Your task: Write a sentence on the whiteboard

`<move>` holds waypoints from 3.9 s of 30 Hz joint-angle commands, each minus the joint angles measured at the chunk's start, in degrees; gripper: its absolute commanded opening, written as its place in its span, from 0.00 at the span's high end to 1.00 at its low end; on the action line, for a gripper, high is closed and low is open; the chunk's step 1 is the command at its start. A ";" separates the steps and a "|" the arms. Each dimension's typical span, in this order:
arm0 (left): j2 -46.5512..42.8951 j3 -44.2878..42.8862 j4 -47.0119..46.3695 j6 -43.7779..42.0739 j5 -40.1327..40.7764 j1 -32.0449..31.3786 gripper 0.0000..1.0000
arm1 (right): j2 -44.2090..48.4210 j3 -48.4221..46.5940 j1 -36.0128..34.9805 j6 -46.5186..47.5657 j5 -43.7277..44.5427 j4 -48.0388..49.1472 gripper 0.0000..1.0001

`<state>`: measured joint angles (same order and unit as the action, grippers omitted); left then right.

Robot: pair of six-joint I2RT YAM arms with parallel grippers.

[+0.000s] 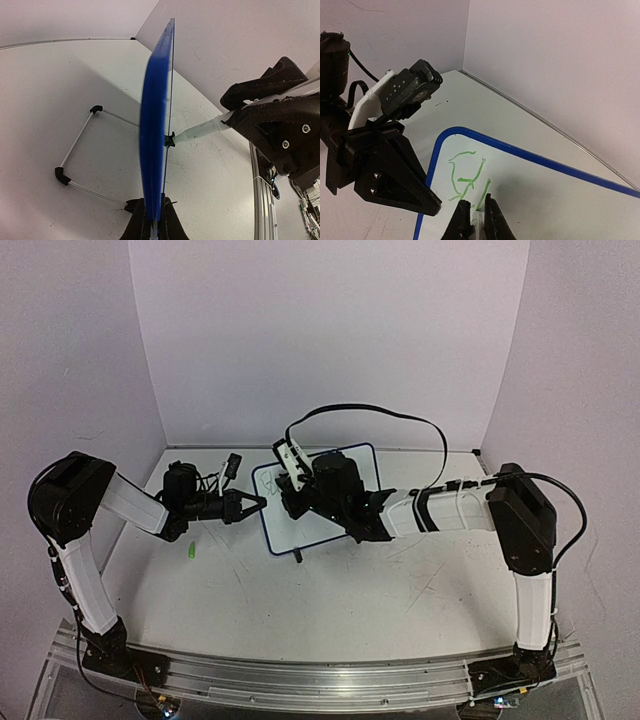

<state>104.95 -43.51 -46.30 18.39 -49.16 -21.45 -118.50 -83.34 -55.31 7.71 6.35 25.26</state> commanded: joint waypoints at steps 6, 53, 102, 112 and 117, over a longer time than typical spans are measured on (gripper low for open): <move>-1.31 -1.28 2.43 -3.18 1.73 -0.30 1.00 | 1.19 -1.35 0.23 0.33 1.69 -0.47 1.00; -1.47 -1.06 3.67 -4.94 2.55 -0.35 1.00 | 7.70 4.64 1.25 0.49 -2.71 5.57 1.00; -1.32 -2.06 5.25 -5.87 3.51 -0.52 1.00 | 3.59 0.52 3.37 -1.19 -4.81 3.17 1.00; -1.50 -1.88 5.36 -6.06 3.50 -0.54 1.00 | 2.82 -0.72 3.38 -0.54 -1.97 3.29 1.00; -1.41 -1.86 5.34 -6.09 3.54 -0.53 1.00 | 1.58 -2.31 3.29 -0.16 -3.27 2.61 1.00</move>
<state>103.90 -43.96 -43.60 16.27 -48.34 -21.82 -115.67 -82.34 -51.68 6.96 3.16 27.22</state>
